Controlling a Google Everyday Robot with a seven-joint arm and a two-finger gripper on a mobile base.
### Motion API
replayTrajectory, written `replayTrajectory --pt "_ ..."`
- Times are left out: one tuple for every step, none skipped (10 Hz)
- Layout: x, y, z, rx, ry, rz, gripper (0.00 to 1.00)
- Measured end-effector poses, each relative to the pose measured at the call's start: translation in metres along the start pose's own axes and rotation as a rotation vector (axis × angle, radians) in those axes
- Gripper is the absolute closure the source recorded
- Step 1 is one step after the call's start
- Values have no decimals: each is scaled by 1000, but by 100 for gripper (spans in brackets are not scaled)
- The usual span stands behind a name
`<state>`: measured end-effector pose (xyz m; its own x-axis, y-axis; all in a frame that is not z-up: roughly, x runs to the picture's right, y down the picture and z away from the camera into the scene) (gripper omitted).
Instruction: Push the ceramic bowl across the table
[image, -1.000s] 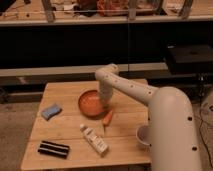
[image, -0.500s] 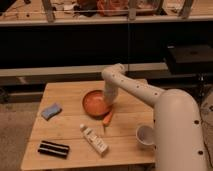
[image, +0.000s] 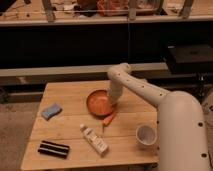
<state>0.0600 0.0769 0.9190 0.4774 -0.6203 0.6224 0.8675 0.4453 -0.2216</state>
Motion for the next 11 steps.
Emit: replayTrajectory --pt "1 2 0 0 -3 7 95" --pt "3 1 -1 6 -4 20 95" --pt "10 4 -3 18 -3 48 95" --pt "15 11 -4 21 -5 71 95" --pt "20 16 -6 24 -5 88 95" --pt "23 19 -7 26 -7 98 95" --pt "24 19 -8 27 -8 103 95" --pt "31 24 -10 38 -10 127 95" --pt "37 31 -12 41 -10 144 95" --pt "42 35 -14 46 -10 158 95" --pt "44 38 -14 47 -11 166 95"
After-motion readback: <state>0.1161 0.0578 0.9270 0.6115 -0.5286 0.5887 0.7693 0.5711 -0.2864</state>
